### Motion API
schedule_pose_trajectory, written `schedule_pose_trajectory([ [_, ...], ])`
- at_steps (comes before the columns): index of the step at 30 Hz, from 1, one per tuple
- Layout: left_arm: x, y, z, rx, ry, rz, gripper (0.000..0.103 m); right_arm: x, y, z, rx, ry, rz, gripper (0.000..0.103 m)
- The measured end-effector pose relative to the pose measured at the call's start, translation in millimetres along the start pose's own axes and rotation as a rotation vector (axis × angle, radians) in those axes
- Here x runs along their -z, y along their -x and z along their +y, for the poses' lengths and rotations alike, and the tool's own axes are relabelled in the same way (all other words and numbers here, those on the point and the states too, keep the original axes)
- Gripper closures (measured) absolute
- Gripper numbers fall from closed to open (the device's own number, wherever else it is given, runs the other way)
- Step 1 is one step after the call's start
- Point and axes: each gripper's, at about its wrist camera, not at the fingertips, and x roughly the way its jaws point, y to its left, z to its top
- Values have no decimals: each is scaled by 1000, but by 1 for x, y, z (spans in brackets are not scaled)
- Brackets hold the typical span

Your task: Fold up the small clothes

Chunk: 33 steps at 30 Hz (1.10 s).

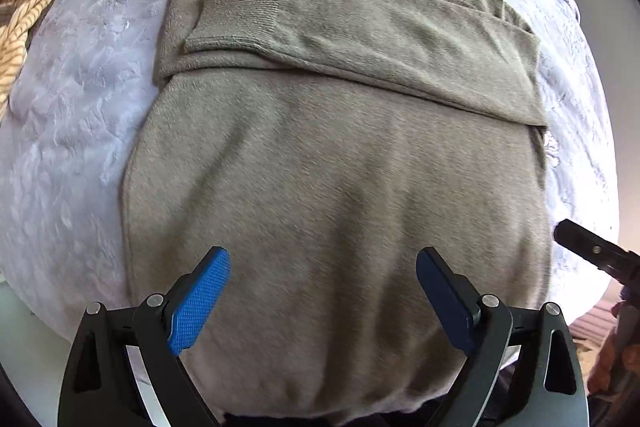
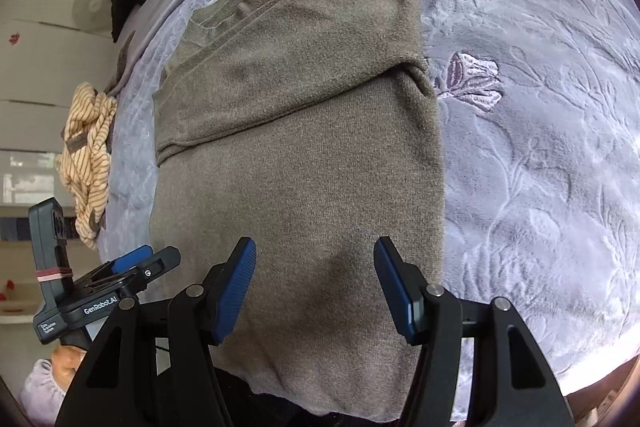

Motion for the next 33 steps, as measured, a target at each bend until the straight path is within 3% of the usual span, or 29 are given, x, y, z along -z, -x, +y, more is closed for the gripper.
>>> schedule_pose_trajectory([
  [9, 8, 11, -6, 7, -19, -33, 8, 6, 13, 4, -12, 19, -40, 38],
  [11, 0, 9, 19, 15, -29, -39, 8, 13, 14, 7, -17, 6, -46, 38],
  [24, 76, 20, 83, 63, -80, -67, 8, 83, -4, 57, 13, -18, -69, 38],
  [33, 100, 26, 121, 70, -37, -88, 8, 124, 14, 72, 43, -10, -131, 38],
])
